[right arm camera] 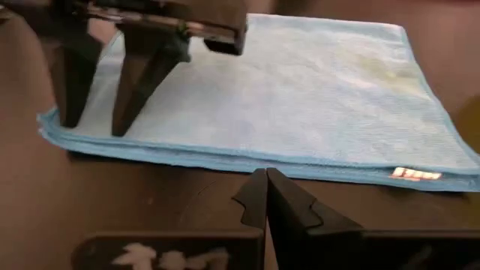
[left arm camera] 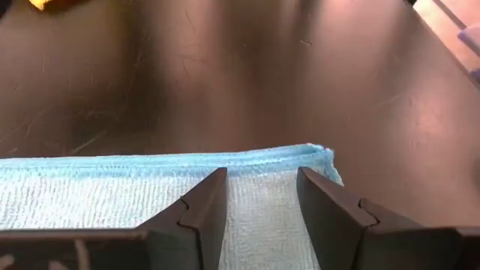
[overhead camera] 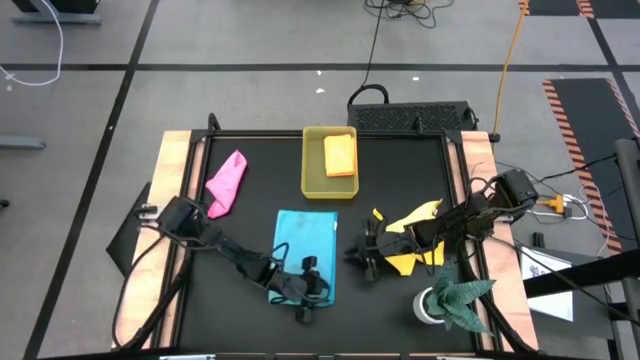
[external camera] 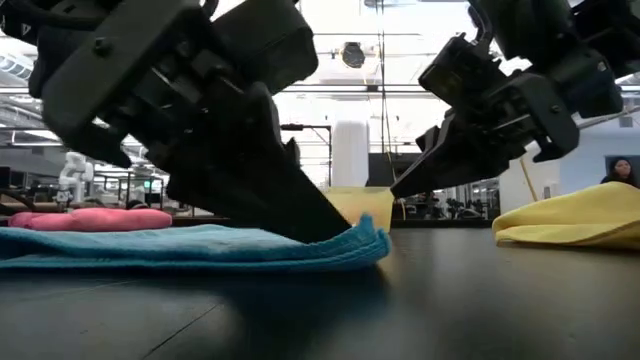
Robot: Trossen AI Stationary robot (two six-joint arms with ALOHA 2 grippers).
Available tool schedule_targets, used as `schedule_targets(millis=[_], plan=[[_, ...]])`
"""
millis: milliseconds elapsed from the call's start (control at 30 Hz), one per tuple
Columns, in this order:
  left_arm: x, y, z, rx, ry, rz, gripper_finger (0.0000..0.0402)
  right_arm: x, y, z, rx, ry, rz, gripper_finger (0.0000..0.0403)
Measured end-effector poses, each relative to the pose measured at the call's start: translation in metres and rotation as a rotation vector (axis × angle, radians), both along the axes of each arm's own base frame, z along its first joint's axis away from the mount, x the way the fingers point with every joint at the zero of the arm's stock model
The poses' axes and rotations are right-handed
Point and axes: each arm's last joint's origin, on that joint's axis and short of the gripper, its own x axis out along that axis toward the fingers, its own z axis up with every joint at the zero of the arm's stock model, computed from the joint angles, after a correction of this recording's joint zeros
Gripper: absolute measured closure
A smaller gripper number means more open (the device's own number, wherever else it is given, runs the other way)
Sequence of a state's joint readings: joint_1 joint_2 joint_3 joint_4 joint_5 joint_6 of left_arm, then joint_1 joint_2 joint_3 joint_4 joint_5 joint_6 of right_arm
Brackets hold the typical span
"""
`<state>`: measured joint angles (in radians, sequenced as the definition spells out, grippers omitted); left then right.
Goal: Fold microfiber towels
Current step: Fold the blue towel
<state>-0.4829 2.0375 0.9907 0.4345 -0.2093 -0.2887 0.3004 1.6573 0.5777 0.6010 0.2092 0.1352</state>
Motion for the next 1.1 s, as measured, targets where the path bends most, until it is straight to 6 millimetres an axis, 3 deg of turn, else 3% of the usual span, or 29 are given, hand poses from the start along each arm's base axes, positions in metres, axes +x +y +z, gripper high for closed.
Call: schedule_targets(millis=[133,267,500,700,867,1100], plan=[[-0.003,-0.004,0.013,0.028,-0.042,-0.010,0.0238,0.001,0.003,-0.001,0.001,-0.009,0.009,0.0396],[-0.011,-0.012,0.024,0.061,-0.045,-0.017,0.0238,0.002,0.008,-0.006,0.008,-0.033,0.030,0.0366],[-0.035,-0.014,0.042,0.215,0.008,0.197,0.0238,0.020,0.009,-0.010,0.021,-0.078,-0.058,0.0290],[-0.044,-0.005,0.047,0.307,0.009,0.375,0.0238,0.046,-0.026,0.000,0.016,0.062,-0.352,0.0269],[-0.052,0.001,0.041,0.314,0.052,0.499,0.0238,0.051,-0.063,0.002,0.060,0.137,-0.517,0.0269],[-0.061,0.006,0.035,0.297,0.118,0.573,0.0238,0.054,-0.083,-0.001,0.191,0.126,-0.574,0.0269]])
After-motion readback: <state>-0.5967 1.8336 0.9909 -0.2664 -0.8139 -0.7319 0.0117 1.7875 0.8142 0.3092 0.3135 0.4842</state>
